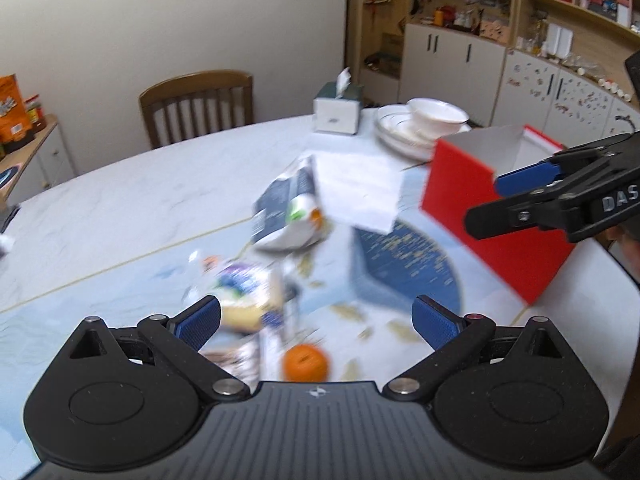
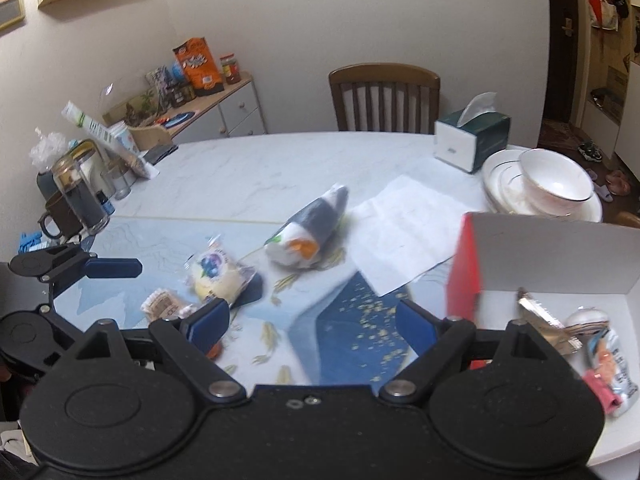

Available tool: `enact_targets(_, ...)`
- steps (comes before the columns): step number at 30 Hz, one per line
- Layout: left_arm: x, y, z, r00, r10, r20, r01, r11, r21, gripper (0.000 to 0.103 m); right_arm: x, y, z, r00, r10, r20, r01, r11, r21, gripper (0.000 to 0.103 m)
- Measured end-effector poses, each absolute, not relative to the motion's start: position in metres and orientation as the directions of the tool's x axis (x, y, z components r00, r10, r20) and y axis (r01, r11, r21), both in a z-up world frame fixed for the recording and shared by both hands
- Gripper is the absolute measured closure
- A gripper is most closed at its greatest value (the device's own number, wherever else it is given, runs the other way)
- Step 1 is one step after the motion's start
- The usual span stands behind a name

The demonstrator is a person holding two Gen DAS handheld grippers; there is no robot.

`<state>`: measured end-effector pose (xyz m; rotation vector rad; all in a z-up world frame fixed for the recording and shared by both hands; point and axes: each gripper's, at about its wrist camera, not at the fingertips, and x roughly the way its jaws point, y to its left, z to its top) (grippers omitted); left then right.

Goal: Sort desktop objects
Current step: 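Withdraw both open tools from the box back over the table items, then grasp the cotton-swab pack with the left tool while the right grasps the orange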

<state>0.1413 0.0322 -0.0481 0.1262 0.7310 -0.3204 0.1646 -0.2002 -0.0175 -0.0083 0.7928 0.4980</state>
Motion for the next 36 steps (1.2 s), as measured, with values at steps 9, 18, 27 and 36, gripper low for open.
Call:
enact_targets(9,0.148,0.074,-0.073,0.692,-0.155,-0.705,0.266,0.963,0.05,0.001,0.143,-0.148,-0.04,0.613,0.385,-0.69,-0.457,0.885,0.088,0.014)
enact_targets(18,0.163,0.094,-0.099,0.636,-0.145,-0.758,0.256,0.966,0.03,0.001,0.132,-0.103,-0.076,0.567,0.357,-0.743,-0.526,0.85,0.007,0.024)
enact_targets(27,0.178,0.094,-0.111,0.595,-0.175,-0.785,0.298,0.955,0.013,0.001,0.142,-0.079,-0.096,0.544,0.34,-0.767,-0.554,0.832,-0.024,0.035)
enact_targets(36,0.193,0.107,-0.12,0.569,-0.187,-0.801,0.28,0.96,-0.025,0.001,0.155,-0.061,-0.102,0.516,0.362,-0.776,-0.625,0.779,-0.053,0.047)
